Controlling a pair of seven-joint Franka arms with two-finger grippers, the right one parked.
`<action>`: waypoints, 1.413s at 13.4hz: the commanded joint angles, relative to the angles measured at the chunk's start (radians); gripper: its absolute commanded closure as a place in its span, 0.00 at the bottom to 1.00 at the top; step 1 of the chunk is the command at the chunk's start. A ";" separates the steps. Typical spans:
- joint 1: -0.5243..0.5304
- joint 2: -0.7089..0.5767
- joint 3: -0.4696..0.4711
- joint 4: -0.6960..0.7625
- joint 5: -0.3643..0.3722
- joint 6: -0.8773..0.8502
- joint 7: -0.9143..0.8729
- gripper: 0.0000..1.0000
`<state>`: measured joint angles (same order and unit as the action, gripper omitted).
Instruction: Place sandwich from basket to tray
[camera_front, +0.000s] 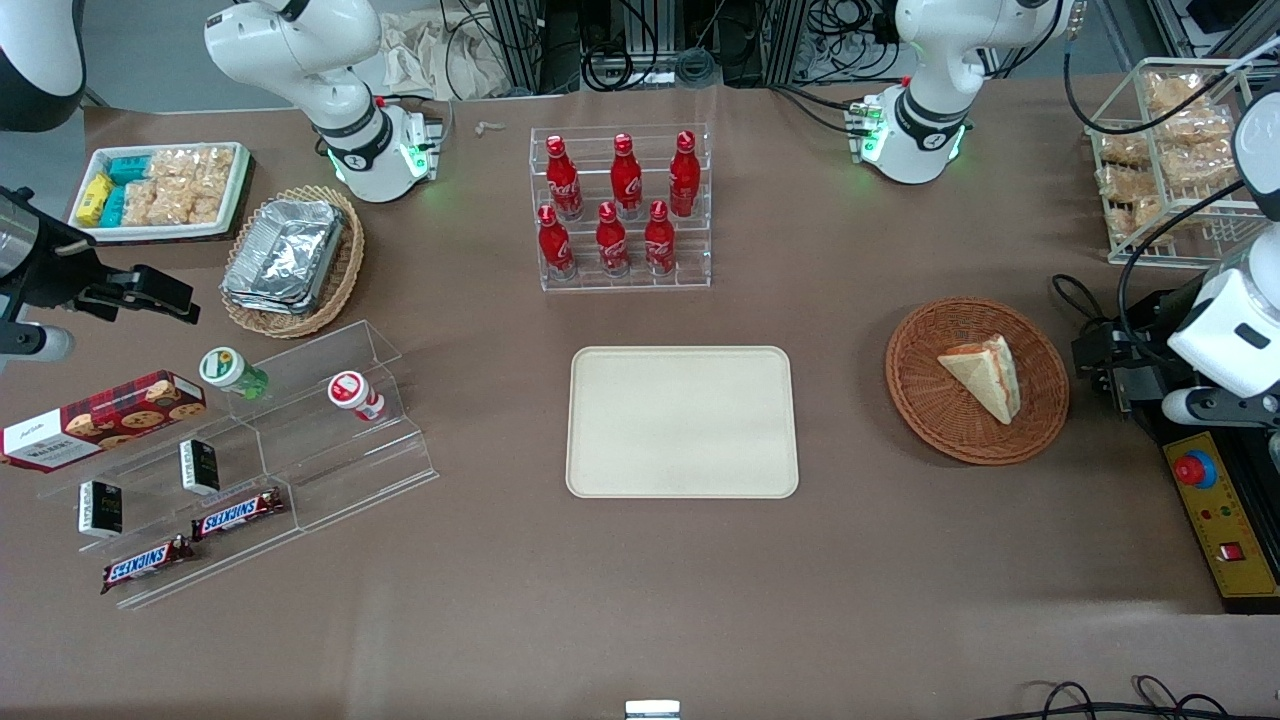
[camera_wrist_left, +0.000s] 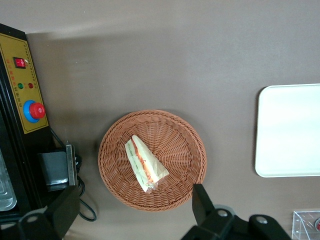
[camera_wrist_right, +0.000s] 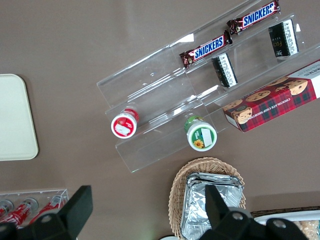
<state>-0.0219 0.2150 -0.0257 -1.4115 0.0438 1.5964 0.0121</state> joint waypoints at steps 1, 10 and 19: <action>0.002 0.003 -0.007 0.023 -0.002 -0.023 -0.015 0.00; 0.003 0.007 -0.002 0.016 -0.001 -0.024 -0.034 0.00; 0.033 -0.071 0.006 -0.105 -0.015 -0.027 -0.049 0.00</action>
<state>0.0070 0.2043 -0.0160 -1.4367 0.0429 1.5332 -0.0255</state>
